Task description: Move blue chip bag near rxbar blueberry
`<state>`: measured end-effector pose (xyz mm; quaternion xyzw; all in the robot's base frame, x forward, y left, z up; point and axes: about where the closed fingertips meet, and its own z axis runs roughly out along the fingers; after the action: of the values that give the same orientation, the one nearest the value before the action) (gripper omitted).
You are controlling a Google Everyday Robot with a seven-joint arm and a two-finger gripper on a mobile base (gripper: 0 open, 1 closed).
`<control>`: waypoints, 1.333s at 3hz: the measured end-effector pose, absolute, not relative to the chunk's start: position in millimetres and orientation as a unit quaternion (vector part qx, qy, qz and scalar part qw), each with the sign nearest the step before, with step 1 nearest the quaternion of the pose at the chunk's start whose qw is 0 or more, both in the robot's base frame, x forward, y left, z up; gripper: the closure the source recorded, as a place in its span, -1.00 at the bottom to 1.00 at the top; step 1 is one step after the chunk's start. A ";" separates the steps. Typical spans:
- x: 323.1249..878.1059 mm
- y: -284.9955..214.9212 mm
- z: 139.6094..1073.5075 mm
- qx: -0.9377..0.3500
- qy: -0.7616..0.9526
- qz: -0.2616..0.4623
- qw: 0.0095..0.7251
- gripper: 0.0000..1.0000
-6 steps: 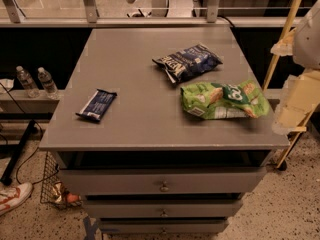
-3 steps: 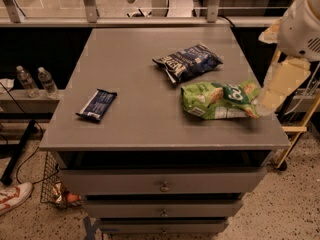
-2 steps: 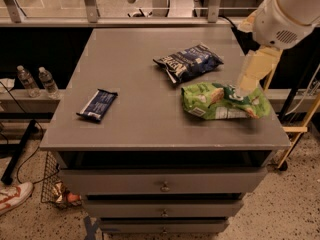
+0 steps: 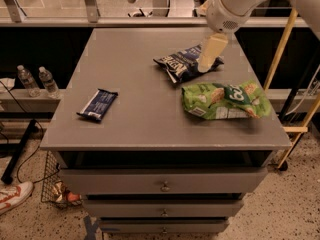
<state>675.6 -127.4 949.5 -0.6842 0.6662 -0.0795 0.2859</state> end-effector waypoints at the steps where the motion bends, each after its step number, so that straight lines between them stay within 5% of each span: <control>1: 713.0 -93.4 936.1 -0.708 0.637 -0.096 0.288 -1.00; 4: 717.4 -65.1 857.9 -0.809 0.570 -0.080 0.118 -1.00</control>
Offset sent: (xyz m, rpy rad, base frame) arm 0.0634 0.0888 -0.0717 -0.2458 0.0958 0.2534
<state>717.4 -65.1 857.9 -0.8090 0.5703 -0.0803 0.1180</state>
